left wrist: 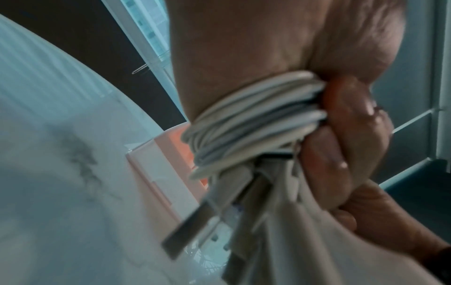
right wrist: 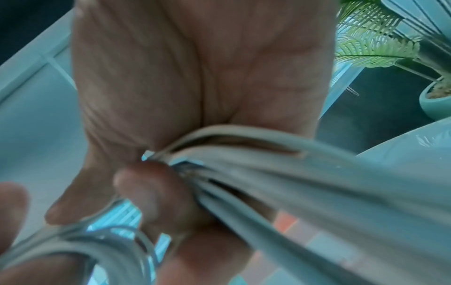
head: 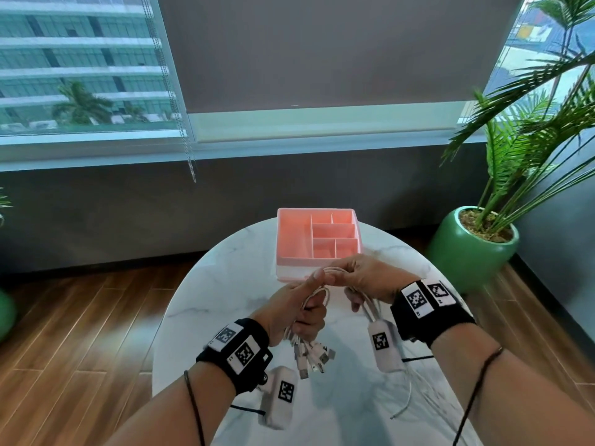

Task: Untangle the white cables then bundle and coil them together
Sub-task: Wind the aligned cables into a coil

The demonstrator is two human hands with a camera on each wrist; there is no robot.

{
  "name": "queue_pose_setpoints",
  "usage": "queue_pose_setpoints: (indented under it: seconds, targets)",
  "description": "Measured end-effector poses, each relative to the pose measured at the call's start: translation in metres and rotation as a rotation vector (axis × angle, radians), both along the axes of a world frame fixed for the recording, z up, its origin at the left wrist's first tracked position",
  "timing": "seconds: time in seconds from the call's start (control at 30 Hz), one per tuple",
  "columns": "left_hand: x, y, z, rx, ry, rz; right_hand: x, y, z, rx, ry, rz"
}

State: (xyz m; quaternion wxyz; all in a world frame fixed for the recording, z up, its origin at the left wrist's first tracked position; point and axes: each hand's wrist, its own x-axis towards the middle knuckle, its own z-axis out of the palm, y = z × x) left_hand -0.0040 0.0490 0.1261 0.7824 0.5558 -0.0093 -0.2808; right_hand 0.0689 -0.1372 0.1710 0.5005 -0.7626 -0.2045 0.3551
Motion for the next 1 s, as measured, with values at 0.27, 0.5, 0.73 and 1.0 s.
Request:
queue_pose_setpoints:
  seconds: [0.27,0.5,0.73,1.0]
  targets:
    - [-0.002,0.003,-0.005,-0.160,0.061,-0.033,-0.004,0.005,-0.013,0.104,0.057,0.058]
    - [-0.001,0.004,-0.001,-0.217,0.056,0.005,-0.004,0.010,-0.015,0.126,-0.080,0.013]
    - [0.004,0.003,0.008,-0.043,0.022,0.169,-0.002,0.012,-0.018,0.124,-0.132,-0.019]
    - [0.008,0.009,0.005,-0.097,0.034,0.115,-0.003,0.012,-0.019,0.158,-0.089,-0.012]
